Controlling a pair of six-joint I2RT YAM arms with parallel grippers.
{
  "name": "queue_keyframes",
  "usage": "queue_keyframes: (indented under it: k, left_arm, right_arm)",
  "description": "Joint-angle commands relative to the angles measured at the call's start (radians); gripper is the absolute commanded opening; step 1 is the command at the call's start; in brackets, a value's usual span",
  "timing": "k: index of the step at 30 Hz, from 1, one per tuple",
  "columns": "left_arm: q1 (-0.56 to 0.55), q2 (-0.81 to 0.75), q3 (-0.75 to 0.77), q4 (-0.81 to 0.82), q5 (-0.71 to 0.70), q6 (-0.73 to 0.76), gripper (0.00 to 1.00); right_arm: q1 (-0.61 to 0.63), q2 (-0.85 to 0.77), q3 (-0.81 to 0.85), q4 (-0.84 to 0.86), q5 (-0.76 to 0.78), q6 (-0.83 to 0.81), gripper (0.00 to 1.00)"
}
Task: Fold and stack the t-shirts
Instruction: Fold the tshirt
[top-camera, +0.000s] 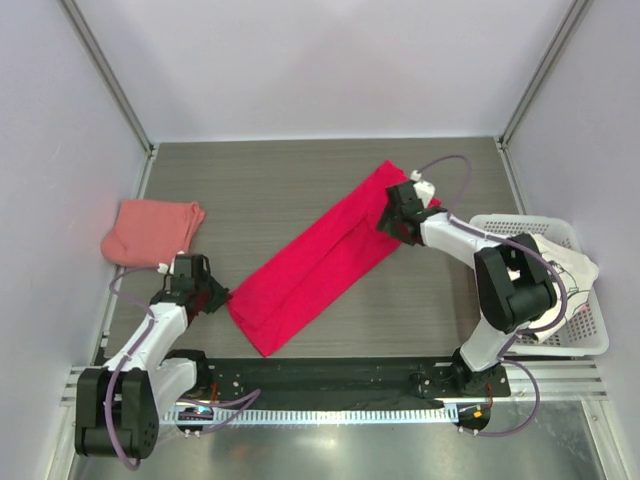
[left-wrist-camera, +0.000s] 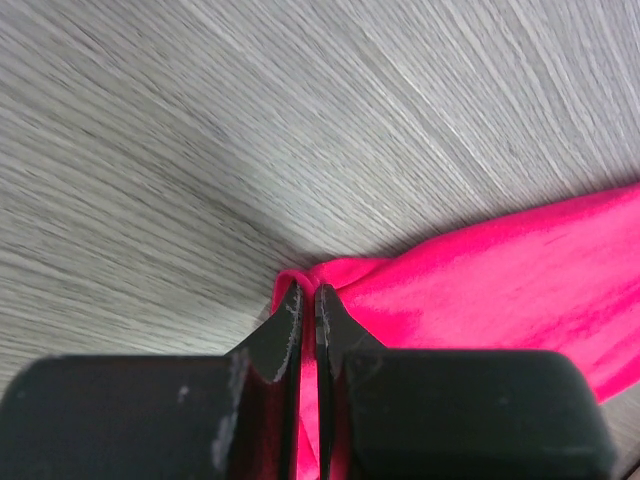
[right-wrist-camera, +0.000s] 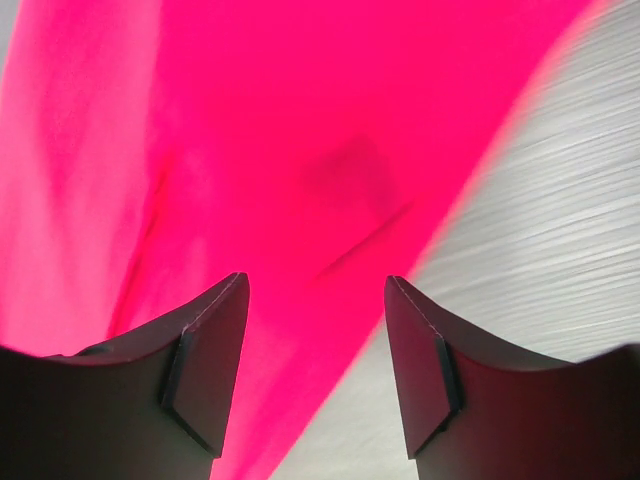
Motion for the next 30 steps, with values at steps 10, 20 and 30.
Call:
queue_keyframes:
  k: [10,20,30]
  left_arm:
    - [-0.048,-0.013,-0.015,-0.016,0.011,-0.021,0.0]
    - [-0.06,0.007,-0.001,-0.015,0.009,-0.016,0.0]
    - [-0.376,-0.025,-0.012,-0.01,-0.083,-0.211,0.0]
  right_arm:
    - [-0.261,0.115,0.087,0.009,0.047,0.091,0.57]
    - [-0.312,0.292,0.242,0.031,0.025,0.099,0.17]
    - [-0.341,0.486,0.507,0.01,-0.027,0.039,0.03]
